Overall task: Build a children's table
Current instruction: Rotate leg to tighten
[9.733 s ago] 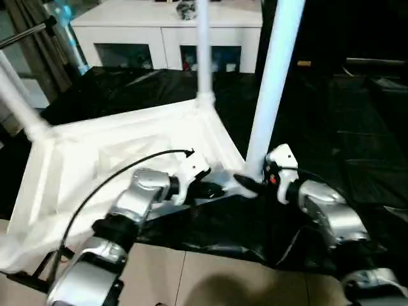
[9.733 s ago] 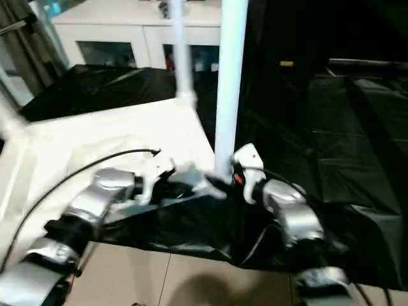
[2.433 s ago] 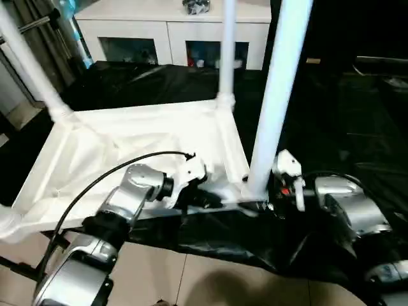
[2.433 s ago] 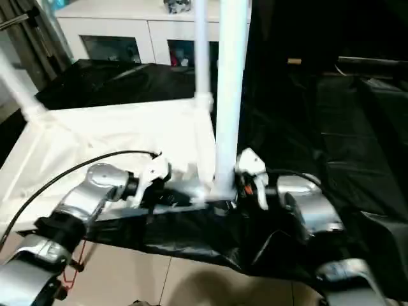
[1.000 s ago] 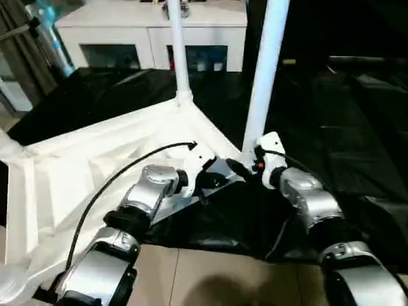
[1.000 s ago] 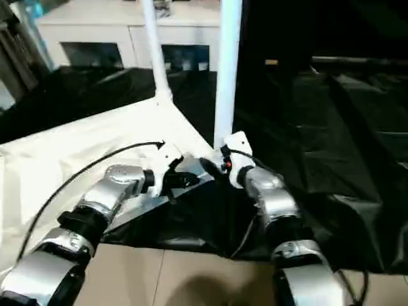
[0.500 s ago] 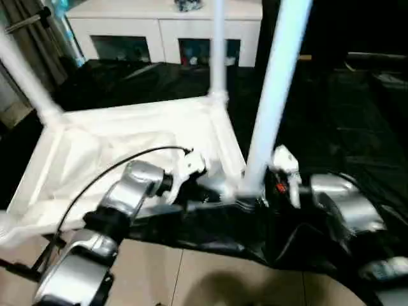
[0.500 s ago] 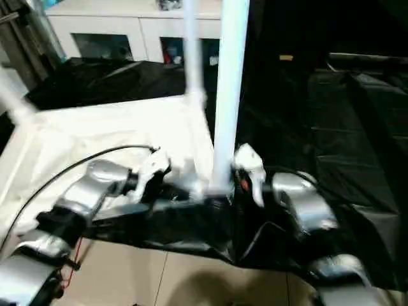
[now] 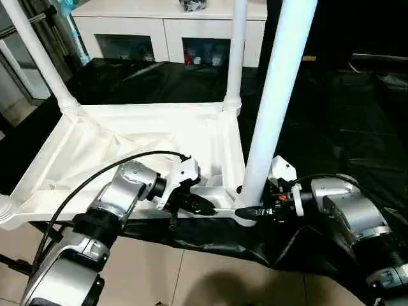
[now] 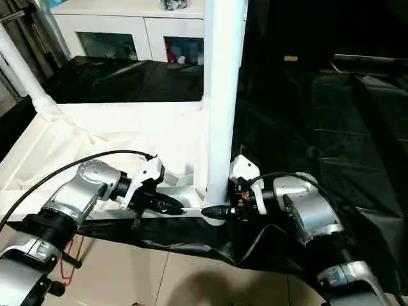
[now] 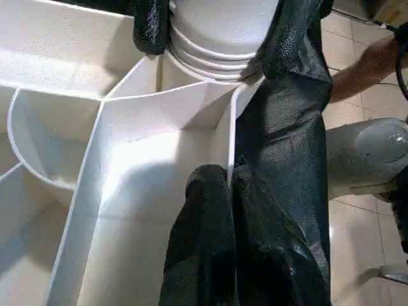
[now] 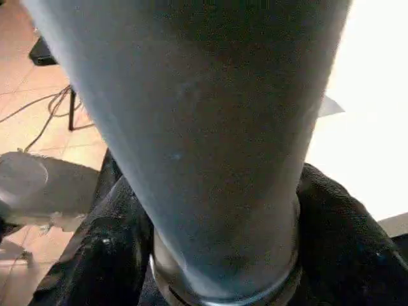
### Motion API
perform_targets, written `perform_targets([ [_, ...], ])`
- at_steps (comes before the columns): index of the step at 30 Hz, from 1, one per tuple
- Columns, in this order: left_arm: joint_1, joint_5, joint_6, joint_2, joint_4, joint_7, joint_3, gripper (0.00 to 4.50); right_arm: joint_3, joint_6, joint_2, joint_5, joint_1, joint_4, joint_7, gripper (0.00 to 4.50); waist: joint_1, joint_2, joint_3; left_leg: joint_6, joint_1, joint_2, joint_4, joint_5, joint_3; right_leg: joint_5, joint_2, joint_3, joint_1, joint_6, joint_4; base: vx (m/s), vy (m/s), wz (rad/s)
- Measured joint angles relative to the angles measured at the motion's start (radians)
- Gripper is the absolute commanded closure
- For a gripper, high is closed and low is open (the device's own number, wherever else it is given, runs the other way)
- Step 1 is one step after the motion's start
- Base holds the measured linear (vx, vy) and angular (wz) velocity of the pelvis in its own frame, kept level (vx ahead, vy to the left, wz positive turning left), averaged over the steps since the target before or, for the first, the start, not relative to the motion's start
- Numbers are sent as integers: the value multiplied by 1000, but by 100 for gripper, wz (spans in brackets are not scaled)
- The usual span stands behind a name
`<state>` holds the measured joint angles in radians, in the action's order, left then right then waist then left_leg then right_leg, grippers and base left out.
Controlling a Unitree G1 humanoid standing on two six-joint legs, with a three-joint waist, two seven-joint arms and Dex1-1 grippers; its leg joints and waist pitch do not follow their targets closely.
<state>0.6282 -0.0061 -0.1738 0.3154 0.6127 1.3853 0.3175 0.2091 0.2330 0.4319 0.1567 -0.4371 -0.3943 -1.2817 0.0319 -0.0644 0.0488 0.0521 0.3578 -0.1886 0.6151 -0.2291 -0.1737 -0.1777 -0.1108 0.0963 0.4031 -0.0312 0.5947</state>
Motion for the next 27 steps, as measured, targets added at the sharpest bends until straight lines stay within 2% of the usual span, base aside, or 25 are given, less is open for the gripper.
perform_targets([
  [3,-2,3,-9,-9,5,-60,-15,450,-31,-8,-40,-10,7,-23,102,180,-7,1,-1,3,-3,0,0,1,0,0,0,-1,-2,0,1,0,0,0],
  [5,-2,4,-17,-20,19,-106,-31,450,-50,-24,-74,-16,7,-50,188,180,-19,2,-1,9,-6,0,0,-1,0,1,0,-1,-4,1,1,0,0,0],
  [6,-2,12,-26,-37,33,-151,-46,450,-69,-30,-114,-26,-2,-78,275,181,-31,2,-2,9,-8,0,-1,-1,0,0,0,-1,-6,2,1,0,0,0],
  [10,7,23,-48,-88,58,-270,-73,450,-111,-31,-188,-45,-34,-142,469,181,-52,1,-4,10,-9,1,-1,-1,1,-2,0,-1,-8,6,-1,0,0,0],
  [13,20,28,-68,-128,79,-370,-90,450,-144,-31,-253,-69,-67,-198,631,182,-58,0,-5,10,-9,1,-1,-1,1,-2,0,-1,-8,6,-1,0,0,0],
  [15,23,36,-81,-152,83,-422,-102,450,-147,-57,-281,-90,-91,-239,712,182,-60,0,-7,10,-8,1,-1,-1,1,-2,0,-1,-9,6,-2,0,0,0],
  [17,23,39,-82,-161,84,-436,-106,450,-148,-78,-289,-92,-99,-259,736,182,-60,0,-8,10,-8,1,-1,-1,1,-2,0,-1,-9,6,-2,0,0,0],
  [18,23,40,-82,-161,84,-439,-106,450,-152,-86,-294,-92,-104,-271,739,127,-60,1,-9,10,-8,1,-1,-1,1,-2,0,-1,-9,6,-2,0,0,0],
  [19,23,40,-82,-161,84,-439,-108,450,-160,-87,-299,-89,-111,-282,739,113,-61,1,-9,10,-8,1,-1,-1,1,-2,0,-1,-9,6,-2,0,0,0],
  [21,23,40,-79,-166,84,-436,-109,450,-169,-83,-307,-82,-125,-296,737,106,-61,1,-9,10,-7,1,-1,-1,1,-2,0,-1,-9,6,-2,0,0,0],
  [24,23,40,-70,-163,84,-426,-108,450,-173,-82,-304,-76,-127,-296,714,71,-58,1,-9,10,-6,1,-2,-1,1,-1,0,-1,-8,4,-2,0,0,0],
  [27,22,40,-54,-154,78,-393,-103,450,-160,-85,-263,-75,-128,-286,606,69,-55,0,-9,10,-4,1,-3,-1,1,0,0,-1,-6,2,-2,0,0,0],
])
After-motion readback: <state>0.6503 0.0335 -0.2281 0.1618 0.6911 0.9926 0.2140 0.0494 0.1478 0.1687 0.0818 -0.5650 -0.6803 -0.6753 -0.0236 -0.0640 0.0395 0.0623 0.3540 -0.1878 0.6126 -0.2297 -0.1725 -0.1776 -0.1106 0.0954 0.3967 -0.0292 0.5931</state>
